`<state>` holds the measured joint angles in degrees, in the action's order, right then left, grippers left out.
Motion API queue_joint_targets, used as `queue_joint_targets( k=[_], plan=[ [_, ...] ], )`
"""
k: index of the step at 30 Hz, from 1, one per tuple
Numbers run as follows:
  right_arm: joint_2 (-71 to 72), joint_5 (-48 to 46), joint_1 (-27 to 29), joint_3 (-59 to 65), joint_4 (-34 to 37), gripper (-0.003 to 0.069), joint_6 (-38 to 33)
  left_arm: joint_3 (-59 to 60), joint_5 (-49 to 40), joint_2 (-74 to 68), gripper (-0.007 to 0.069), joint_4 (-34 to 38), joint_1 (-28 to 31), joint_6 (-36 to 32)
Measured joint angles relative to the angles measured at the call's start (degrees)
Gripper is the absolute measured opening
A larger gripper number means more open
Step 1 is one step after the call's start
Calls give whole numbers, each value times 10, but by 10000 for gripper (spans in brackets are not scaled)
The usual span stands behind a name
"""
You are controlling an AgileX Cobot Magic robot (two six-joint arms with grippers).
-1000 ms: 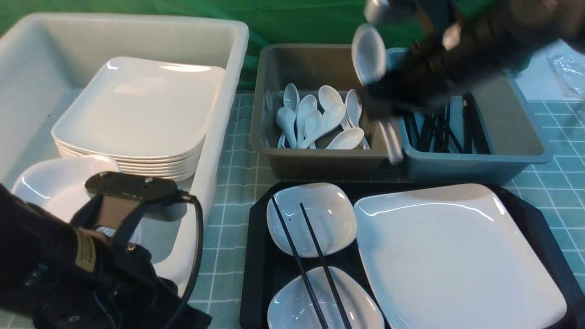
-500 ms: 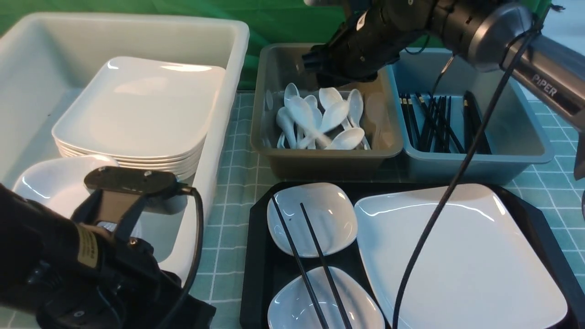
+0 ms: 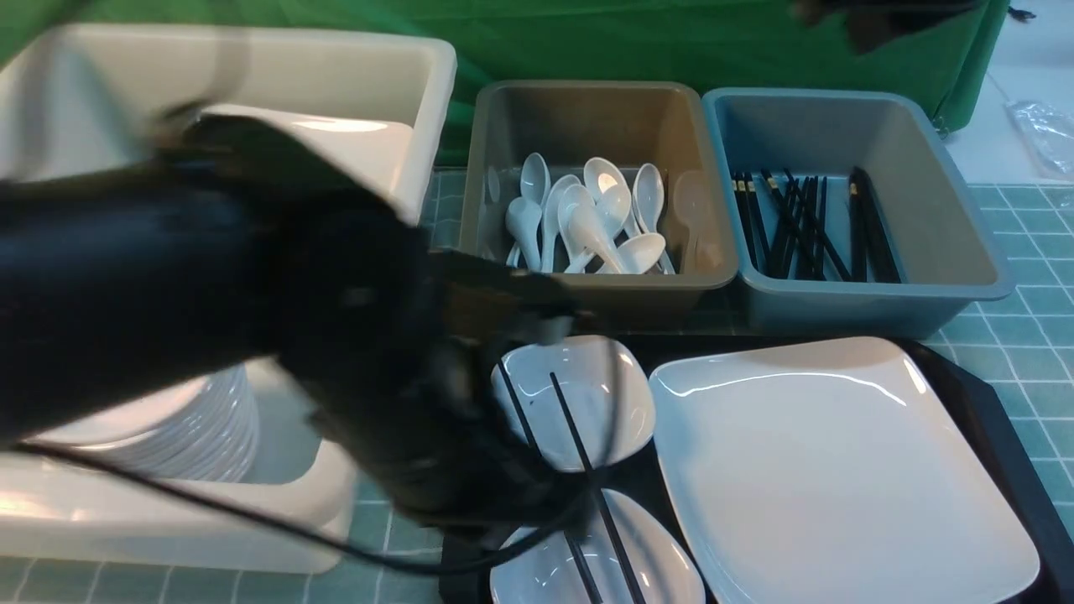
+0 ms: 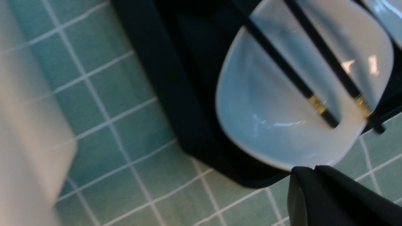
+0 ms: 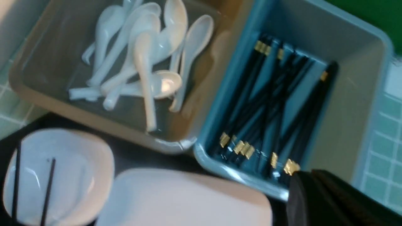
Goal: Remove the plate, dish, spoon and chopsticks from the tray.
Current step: Use the right arm to grab a pair of chopsticks from the plate
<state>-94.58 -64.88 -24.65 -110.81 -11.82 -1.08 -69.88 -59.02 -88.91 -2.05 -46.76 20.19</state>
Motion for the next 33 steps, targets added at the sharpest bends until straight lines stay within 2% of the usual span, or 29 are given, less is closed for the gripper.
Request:
queue_joint_targets(
  k=[2, 4, 6, 8, 9, 10, 11, 13, 14, 15, 18, 19, 20, 23, 27, 29, 30, 32, 33],
  plan=[
    [35, 0, 10, 35, -1, 34, 3, -22, 1, -30, 3, 7, -6, 27],
    [128, 3, 34, 169, -6, 34, 17, -59, 3, -81, 34, 21, -7, 65],
    [161, 8, 39, 216, -7, 34, 22, -68, 3, -96, 48, 25, -7, 76],
    [253, 59, 42, 345, -8, 34, 39, -78, 8, -129, 122, 40, -7, 99],
    [259, 59, 42, 353, -8, 35, 40, -79, 10, -129, 122, 41, -7, 101],
    [301, 95, 43, 409, -6, 36, 51, -80, 17, -141, 184, 53, -7, 107],
    [312, 104, 43, 423, -6, 36, 53, -80, 18, -144, 202, 54, -7, 109],
    [375, 139, 44, 489, -5, 41, 63, -81, 26, -158, 325, 67, -7, 123],
    [379, 141, 44, 497, -5, 41, 63, -81, 27, -159, 335, 68, -7, 127],
    [402, 151, 44, 517, -4, 48, 67, -81, 28, -165, 403, 71, -7, 137],
    [429, 154, 44, 534, -4, 69, 74, -81, 35, -178, 538, 74, -7, 163],
    [430, 154, 44, 534, -4, 69, 74, -81, 35, -179, 538, 74, -7, 164],
    [433, 154, 44, 534, -4, 81, 77, -81, 43, -187, 587, 76, -7, 174],
    [433, 152, 44, 534, -4, 102, 77, -81, 55, -199, 613, 77, -7, 179],
    [433, 149, 44, 535, -4, 128, 77, -82, 63, -215, 589, 77, -7, 190],
    [433, 148, 44, 535, -4, 136, 75, -82, 65, -224, 529, 77, -7, 191],
    [433, 148, 44, 535, -4, 137, 75, -82, 65, -224, 529, 77, -7, 191],
    [433, 148, 44, 535, -4, 141, 72, -82, 65, -228, 412, 70, -7, 191],
    [433, 148, 44, 535, -4, 141, 72, -82, 65, -228, 400, 69, -7, 191]
  ],
)
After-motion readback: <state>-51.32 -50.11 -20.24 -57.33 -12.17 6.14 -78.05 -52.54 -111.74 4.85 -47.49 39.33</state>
